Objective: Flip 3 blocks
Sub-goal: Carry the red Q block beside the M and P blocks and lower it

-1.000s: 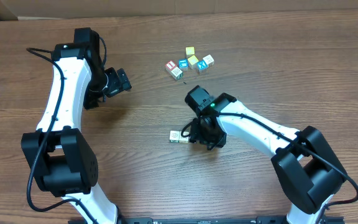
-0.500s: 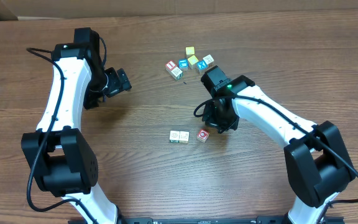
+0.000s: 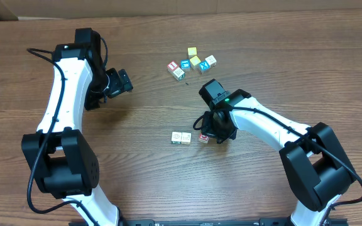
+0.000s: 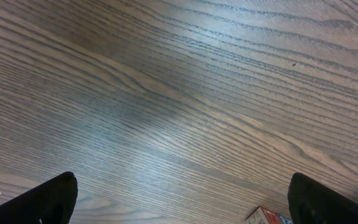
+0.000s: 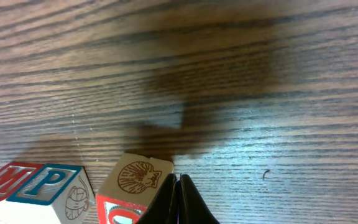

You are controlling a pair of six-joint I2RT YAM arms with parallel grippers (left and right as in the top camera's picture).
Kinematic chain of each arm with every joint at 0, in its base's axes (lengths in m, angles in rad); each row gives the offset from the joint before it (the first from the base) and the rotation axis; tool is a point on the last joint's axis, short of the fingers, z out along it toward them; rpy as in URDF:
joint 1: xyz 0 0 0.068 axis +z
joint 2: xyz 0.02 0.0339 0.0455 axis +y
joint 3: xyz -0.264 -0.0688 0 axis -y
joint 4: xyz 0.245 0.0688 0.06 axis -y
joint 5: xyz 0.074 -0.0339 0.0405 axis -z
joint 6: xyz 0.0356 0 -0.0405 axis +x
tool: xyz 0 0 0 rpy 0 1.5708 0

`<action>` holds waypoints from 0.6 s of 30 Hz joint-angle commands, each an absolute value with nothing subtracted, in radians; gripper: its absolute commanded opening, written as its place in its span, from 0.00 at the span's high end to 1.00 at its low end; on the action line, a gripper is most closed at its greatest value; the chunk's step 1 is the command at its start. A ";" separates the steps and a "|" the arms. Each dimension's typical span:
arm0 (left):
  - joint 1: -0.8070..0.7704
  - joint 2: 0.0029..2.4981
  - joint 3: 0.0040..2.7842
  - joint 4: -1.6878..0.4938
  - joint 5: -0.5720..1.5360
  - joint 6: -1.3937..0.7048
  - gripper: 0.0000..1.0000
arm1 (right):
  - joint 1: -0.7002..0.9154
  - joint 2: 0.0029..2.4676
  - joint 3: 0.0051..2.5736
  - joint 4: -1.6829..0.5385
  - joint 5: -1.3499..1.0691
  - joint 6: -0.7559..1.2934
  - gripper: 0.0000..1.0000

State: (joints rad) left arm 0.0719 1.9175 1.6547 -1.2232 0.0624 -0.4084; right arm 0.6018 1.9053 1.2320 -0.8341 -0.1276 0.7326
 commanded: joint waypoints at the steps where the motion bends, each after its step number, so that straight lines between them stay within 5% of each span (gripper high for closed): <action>1: 0.065 1.897 1.673 -1.222 0.052 -0.396 0.00 | 0.615 1.893 1.224 -0.818 -0.136 0.731 0.96; 18: 0.065 1.897 1.673 -1.222 0.052 -0.396 0.00 | 0.654 1.893 1.224 -0.812 -0.153 0.733 0.94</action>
